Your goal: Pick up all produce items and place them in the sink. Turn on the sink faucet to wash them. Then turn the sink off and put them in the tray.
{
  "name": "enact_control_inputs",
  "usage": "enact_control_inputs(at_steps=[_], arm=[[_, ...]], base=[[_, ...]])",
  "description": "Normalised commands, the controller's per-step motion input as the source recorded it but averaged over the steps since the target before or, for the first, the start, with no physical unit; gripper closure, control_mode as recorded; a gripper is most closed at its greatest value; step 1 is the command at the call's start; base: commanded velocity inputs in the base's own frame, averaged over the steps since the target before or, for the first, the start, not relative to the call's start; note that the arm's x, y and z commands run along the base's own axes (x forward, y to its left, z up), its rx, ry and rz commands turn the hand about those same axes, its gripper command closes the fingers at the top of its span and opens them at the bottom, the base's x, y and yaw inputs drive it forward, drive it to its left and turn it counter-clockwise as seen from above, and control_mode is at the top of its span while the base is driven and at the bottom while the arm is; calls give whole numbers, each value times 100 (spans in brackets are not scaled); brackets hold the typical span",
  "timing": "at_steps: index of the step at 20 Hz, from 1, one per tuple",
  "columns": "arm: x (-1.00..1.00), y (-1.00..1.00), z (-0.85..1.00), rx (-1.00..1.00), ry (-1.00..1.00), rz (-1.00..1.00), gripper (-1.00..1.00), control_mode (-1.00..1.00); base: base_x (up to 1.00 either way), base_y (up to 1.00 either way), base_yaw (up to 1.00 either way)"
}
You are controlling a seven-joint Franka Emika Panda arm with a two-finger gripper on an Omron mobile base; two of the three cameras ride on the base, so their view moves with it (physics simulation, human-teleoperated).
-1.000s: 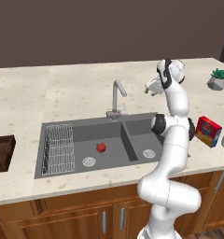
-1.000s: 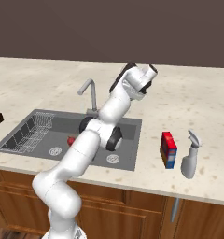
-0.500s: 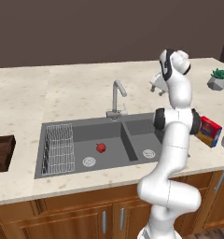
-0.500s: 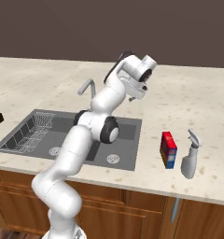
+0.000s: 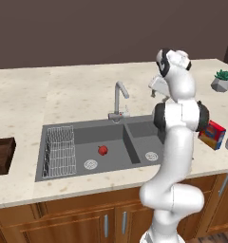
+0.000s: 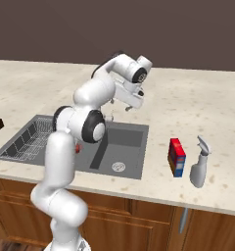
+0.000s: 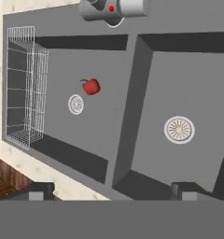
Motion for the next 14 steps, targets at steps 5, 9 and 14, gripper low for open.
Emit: enact_control_inputs(at_steps=[5,9,14], arm=[[-100,75,-17,-22,-11,-15,-100,-100],[-100,67,0,-19,-16,-13,-100,-100],[-100,55,1,-16,-21,-12,-100,-100]], base=[[0,0,0],[0,0,0],[0,0,0]])
